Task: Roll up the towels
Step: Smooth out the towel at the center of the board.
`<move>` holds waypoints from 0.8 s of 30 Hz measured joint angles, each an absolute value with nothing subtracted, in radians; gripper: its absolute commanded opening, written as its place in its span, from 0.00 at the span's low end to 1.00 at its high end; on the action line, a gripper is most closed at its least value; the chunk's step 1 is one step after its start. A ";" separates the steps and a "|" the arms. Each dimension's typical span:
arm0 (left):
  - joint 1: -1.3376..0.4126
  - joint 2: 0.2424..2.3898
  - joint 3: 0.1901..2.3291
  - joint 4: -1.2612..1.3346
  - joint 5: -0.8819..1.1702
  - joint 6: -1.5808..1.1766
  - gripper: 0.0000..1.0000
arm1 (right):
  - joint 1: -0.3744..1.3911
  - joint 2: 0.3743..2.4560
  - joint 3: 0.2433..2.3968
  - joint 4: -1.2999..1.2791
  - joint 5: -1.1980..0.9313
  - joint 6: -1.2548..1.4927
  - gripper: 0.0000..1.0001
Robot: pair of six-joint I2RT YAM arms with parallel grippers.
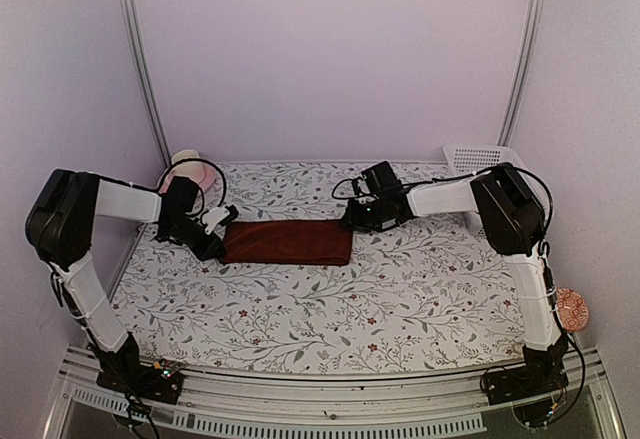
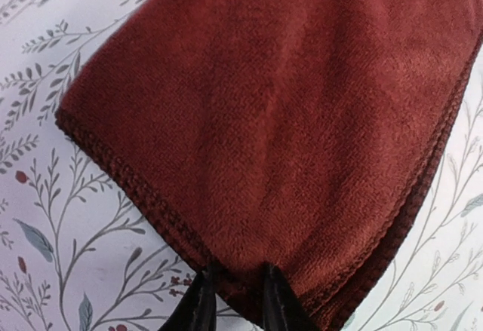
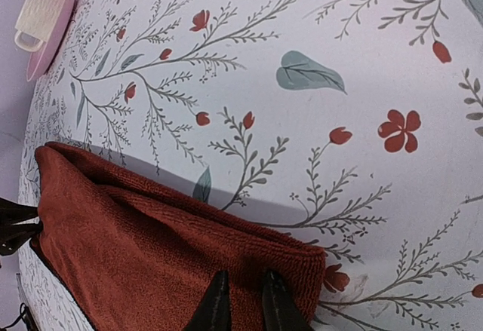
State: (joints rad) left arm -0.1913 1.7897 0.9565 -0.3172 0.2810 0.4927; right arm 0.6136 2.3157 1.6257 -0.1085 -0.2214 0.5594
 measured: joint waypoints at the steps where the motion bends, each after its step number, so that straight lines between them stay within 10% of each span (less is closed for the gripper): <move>1: -0.190 1.782 0.952 -0.321 0.281 0.500 0.40 | 0.614 2.316 1.628 -0.112 -0.223 0.557 0.25; 6: -0.157 1.752 0.989 -0.387 0.319 0.502 0.64 | 0.611 2.314 1.633 -0.117 -0.253 0.518 0.35; 11: -0.122 1.735 1.134 -0.419 0.352 0.469 0.64 | 0.611 2.273 1.624 -0.147 -0.265 0.472 0.44; 24: -0.131 1.879 1.311 -0.435 0.450 0.392 0.12 | 0.706 2.102 1.553 -0.160 -0.276 0.413 0.13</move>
